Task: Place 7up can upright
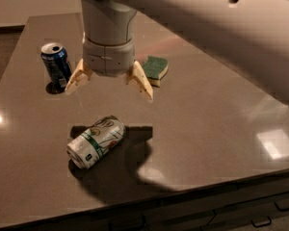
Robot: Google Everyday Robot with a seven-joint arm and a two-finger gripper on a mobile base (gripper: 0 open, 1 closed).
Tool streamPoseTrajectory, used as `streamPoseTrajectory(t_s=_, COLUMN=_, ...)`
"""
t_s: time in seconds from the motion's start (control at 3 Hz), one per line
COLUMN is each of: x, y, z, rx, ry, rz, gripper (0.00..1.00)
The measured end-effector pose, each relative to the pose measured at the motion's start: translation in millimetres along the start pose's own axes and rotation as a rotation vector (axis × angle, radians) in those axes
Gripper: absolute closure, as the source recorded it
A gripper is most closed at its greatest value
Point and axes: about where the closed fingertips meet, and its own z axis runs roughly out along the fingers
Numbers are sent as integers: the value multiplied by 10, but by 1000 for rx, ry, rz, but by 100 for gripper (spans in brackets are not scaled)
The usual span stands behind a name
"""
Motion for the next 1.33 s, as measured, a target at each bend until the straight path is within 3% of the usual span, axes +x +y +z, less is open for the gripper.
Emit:
streamPoseTrajectory(t_s=0.33, x=56, y=34, z=24, rx=42, ry=5, rz=122, gripper=0)
streamPoseTrajectory(t_s=0.67, x=34, y=78, z=31, rx=26, ry=-4, rz=160, gripper=0)
streamPoseTrajectory(t_s=1.33, x=10, y=132, z=75, rx=23, ry=13, rz=147, gripper=0)
